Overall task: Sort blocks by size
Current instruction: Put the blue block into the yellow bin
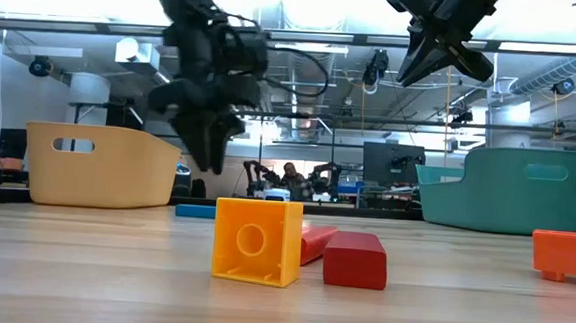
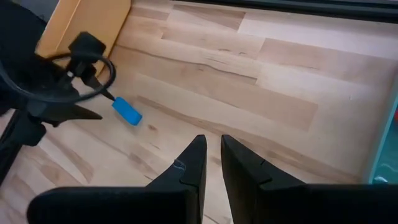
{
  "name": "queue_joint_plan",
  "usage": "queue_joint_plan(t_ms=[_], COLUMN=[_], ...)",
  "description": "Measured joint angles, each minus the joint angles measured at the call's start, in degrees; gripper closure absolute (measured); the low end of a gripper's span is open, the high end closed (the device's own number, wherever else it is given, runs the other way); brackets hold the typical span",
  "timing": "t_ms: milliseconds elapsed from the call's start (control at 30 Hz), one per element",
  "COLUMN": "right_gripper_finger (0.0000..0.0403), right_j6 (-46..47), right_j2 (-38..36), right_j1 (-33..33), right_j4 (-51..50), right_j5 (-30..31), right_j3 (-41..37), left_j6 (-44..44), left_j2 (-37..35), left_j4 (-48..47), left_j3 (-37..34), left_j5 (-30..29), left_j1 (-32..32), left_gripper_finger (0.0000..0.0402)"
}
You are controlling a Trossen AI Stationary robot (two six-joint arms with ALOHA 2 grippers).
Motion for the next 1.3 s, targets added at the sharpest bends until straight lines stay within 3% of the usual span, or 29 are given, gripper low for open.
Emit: queue_joint_plan(t_ms=[167, 667, 833, 1067, 1300], right_gripper_finger=[0.0364, 0.0364, 0.0364, 0.0364, 0.0364], right_j6=[-0.6, -0.6, -0.6, -1.1, -2.4], right_j2=[0.0, 0.0, 0.0, 0.0, 0.0], right_j1=[0.0, 0.0, 0.0, 0.0, 0.0], right_j4=[0.0, 0.0, 0.0, 0.0, 0.0], right_j5=[0.0, 0.5, 0.5, 0.5, 0.2], right_j3=[-0.1, -0.2, -0.3, -0.4, -0.4], left_j6=[-0.1, -1.0, -1.7, -5.9, -9.3], left_j2=[-2.9, 3.6, 6.2, 4.9, 1.5], left_j4=[7.6, 15.2, 15.6, 15.8, 13.7], left_j3=[-8.0, -11.6, -11.4, -11.7, -11.5], left_j5=[0.2, 1.5, 1.5, 1.5, 2.5], left_j1=[-0.1, -0.1, -0.2, -0.2, -0.3], left_gripper_finger=[0.0206, 0.0203, 0.0246, 0.0357, 0.0363])
